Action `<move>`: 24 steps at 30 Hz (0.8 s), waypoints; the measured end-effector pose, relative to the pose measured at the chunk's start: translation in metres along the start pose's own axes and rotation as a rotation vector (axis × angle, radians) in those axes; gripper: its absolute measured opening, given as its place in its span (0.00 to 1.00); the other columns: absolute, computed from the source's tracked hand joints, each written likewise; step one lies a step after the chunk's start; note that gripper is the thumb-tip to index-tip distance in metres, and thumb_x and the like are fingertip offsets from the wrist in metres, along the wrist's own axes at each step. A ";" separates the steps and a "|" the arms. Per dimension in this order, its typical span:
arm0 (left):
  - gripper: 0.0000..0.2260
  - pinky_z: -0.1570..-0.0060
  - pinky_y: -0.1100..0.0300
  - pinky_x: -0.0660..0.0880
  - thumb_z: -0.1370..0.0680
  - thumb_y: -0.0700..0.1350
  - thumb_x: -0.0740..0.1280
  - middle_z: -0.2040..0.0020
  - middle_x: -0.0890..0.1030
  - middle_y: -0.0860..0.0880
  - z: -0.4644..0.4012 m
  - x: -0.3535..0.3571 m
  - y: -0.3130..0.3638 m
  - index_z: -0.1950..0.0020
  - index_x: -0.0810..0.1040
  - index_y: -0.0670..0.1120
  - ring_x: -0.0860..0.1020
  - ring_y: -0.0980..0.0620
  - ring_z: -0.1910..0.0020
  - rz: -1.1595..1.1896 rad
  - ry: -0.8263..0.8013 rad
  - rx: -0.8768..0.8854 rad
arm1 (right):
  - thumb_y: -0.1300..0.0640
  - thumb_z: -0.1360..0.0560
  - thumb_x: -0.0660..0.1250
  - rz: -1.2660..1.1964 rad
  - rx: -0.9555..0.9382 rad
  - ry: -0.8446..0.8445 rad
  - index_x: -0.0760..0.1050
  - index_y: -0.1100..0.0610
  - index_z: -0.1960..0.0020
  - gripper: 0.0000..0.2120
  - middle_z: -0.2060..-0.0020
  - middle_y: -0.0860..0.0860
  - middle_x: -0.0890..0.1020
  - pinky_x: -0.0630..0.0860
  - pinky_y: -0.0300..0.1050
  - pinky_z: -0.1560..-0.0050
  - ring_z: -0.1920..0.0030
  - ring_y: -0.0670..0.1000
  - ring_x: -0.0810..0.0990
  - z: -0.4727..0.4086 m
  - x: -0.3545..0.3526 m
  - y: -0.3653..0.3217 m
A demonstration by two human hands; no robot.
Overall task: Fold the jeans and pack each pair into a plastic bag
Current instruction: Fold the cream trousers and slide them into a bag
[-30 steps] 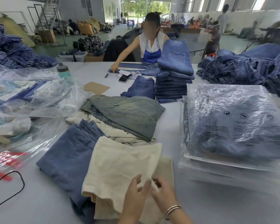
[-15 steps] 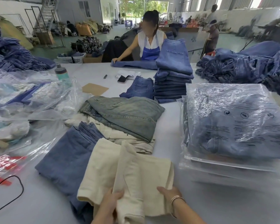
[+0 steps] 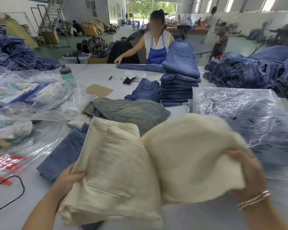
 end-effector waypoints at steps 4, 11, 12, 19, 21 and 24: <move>0.22 0.43 0.46 0.71 0.28 0.35 0.68 0.39 0.76 0.37 -0.017 0.010 -0.027 0.34 0.72 0.41 0.75 0.39 0.42 -0.541 0.169 -0.032 | 0.57 0.27 0.67 0.578 0.016 0.211 0.78 0.62 0.49 0.10 0.53 0.62 0.82 0.76 0.61 0.47 0.52 0.63 0.80 -0.049 -0.081 -0.024; 0.18 0.56 0.55 0.78 0.34 0.49 0.71 0.46 0.79 0.47 0.033 0.172 -0.052 0.45 0.81 0.48 0.81 0.46 0.51 -1.100 0.085 0.838 | 0.37 0.31 0.64 1.028 0.015 0.261 0.71 0.53 0.41 0.26 0.52 0.61 0.81 0.69 0.52 0.54 0.47 0.66 0.77 -0.046 -0.091 -0.011; 0.21 0.54 0.58 0.77 0.31 0.55 0.70 0.43 0.77 0.50 0.039 0.197 -0.063 0.41 0.79 0.50 0.79 0.50 0.47 -1.107 -0.089 0.715 | 0.40 0.28 0.66 1.021 -0.001 0.279 0.70 0.53 0.38 0.24 0.49 0.62 0.81 0.70 0.54 0.52 0.46 0.66 0.77 -0.046 -0.091 -0.008; 0.38 0.42 0.51 0.68 0.32 0.68 0.64 0.33 0.60 0.51 0.031 0.248 -0.107 0.27 0.54 0.58 0.63 0.49 0.35 -1.269 -0.165 0.276 | 0.46 0.24 0.64 1.131 -0.100 0.257 0.65 0.52 0.30 0.25 0.45 0.63 0.80 0.72 0.56 0.49 0.45 0.66 0.78 -0.048 -0.091 -0.007; 0.32 0.45 0.52 0.72 0.30 0.65 0.64 0.38 0.63 0.50 0.015 0.239 -0.104 0.30 0.60 0.55 0.65 0.47 0.38 -1.263 -0.180 0.289 | 0.47 0.24 0.64 1.119 -0.097 0.246 0.65 0.52 0.30 0.25 0.44 0.63 0.80 0.72 0.56 0.49 0.45 0.66 0.78 -0.046 -0.092 -0.006; 0.28 0.44 0.52 0.72 0.28 0.65 0.60 0.38 0.66 0.48 0.003 0.227 -0.104 0.32 0.63 0.53 0.67 0.46 0.38 -1.278 -0.154 0.221 | 0.49 0.24 0.65 1.103 -0.103 0.235 0.65 0.54 0.30 0.25 0.43 0.63 0.79 0.72 0.56 0.48 0.44 0.66 0.77 -0.048 -0.093 -0.003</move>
Point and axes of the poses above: each hand's wrist, its own z-axis away from the middle knuckle, its own x-axis out of the palm, y = z × x, the point moved 3 cm from there along -z, towards the middle knuckle
